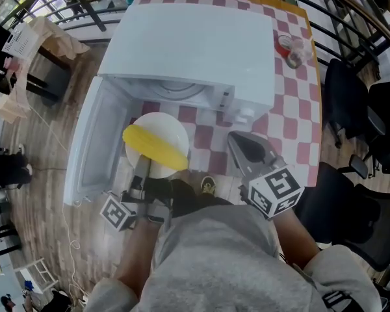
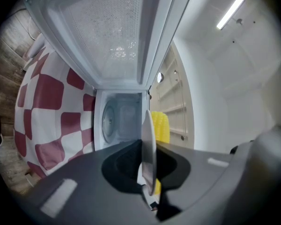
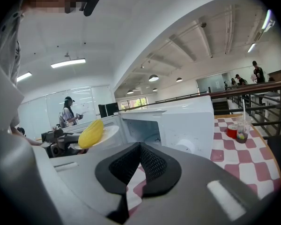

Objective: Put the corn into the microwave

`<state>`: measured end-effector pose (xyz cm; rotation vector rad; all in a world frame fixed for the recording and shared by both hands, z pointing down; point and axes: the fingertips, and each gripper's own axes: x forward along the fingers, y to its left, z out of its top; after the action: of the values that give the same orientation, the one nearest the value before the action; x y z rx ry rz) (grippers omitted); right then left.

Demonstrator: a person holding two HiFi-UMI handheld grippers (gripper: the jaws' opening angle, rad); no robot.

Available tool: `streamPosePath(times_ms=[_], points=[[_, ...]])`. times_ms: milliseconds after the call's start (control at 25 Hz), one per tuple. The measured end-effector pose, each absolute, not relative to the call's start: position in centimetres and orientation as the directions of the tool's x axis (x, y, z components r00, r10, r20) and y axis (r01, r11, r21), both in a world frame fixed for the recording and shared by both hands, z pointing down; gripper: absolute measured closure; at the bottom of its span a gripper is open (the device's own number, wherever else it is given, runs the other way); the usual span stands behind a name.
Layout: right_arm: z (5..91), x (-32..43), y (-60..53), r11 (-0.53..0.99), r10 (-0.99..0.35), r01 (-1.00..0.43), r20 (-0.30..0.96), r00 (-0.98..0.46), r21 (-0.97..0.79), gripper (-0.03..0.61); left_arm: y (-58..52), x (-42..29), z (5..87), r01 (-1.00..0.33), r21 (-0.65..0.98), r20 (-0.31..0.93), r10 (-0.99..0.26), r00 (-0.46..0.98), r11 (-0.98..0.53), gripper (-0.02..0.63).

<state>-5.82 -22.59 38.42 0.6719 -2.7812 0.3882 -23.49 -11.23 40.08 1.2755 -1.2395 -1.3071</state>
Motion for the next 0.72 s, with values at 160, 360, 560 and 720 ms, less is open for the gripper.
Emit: streamPosePath(times_ms=[160, 360, 560, 720], points=[[38.3, -6.6, -22.8, 0.857, -0.407, -0.474, 0.298, -0.863, -0.203, 0.578, -11.6, -24.0, 40.3, -0.034, 0.996, -0.08, -0.995, -0.063, -0.078, 0.586], [37.8, -7.4, -23.2, 0.851, -0.419, -0.484, 0.293, -0.859, -0.203, 0.58, -12.6, -24.6, 40.3, -0.031, 0.997, -0.076, -0.996, -0.042, -0.074, 0.586], [37.3, -8.8, -23.7, 0.841, -0.44, -0.505, 0.298, -0.847, -0.193, 0.578, -13.9, -26.1, 40.4, -0.026, 0.997, -0.07, -0.997, -0.015, -0.069, 0.584], [36.8, -10.1, -24.2, 0.832, -0.458, -0.523, 0.3, -0.837, -0.188, 0.58, -15.2, -27.3, 40.5, -0.022, 0.998, -0.065, -0.998, 0.017, -0.065, 0.584]])
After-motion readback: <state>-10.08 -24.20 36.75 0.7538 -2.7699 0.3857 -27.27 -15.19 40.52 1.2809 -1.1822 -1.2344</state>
